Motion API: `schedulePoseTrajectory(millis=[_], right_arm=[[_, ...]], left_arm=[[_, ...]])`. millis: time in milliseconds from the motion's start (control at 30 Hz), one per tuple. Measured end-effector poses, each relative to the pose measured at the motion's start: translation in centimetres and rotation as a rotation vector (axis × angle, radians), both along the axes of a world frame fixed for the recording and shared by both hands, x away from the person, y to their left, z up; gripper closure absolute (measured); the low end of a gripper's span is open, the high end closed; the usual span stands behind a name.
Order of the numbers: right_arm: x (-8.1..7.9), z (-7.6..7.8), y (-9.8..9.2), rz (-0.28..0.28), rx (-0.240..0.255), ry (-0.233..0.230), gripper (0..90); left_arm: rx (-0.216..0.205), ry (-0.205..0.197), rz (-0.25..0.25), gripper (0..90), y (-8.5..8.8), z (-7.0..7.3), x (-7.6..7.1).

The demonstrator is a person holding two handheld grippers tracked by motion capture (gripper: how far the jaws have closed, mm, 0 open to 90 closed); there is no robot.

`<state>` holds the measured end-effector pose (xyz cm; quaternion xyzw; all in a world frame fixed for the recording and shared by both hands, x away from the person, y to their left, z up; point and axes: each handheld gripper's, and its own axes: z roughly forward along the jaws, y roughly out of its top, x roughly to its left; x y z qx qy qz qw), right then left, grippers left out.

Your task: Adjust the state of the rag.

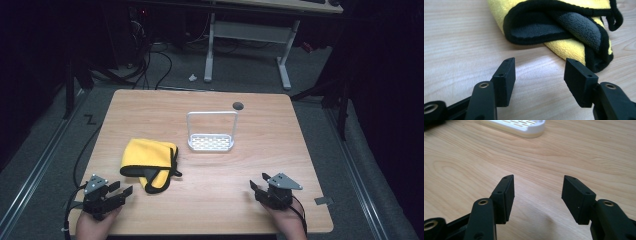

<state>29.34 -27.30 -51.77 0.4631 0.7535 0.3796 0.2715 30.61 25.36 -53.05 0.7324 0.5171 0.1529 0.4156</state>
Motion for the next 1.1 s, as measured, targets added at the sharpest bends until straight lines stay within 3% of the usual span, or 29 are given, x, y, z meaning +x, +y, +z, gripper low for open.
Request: schedulePoseTrajectory(millis=[67,200,300,567,867,1067,1100], right_arm=[[0.0,0.0,-0.1,-0.008,-0.009,-0.005,45.3],[-0.1,-0.3,-0.5,-0.014,-0.012,-0.006,46.7],[0.0,-0.1,-0.5,-0.026,0.001,-0.007,46.6],[0.0,-0.4,-0.5,-0.035,-0.008,-0.010,46.4],[0.0,-0.5,-0.2,-0.022,-0.017,-0.009,45.9],[0.1,-0.6,0.1,-0.007,-0.025,-0.005,45.2],[0.1,-0.6,0.2,-0.009,-0.024,-0.002,45.2]], left_arm=[[0.014,-0.003,-0.009,42.8,-0.2,0.0,0.2],[-0.004,0.014,-0.027,42.7,-0.3,-0.3,0.4],[0.003,0.006,-0.034,42.7,-0.4,-0.3,0.4],[-0.035,-0.018,-0.034,42.7,0.1,0.4,0.2],[-0.040,-0.020,-0.047,41.4,-0.2,0.6,0.2],[-0.028,-0.044,-0.096,39.3,-1.9,1.1,0.0],[0.012,-0.055,-0.095,39.3,-2.9,1.1,0.0]])
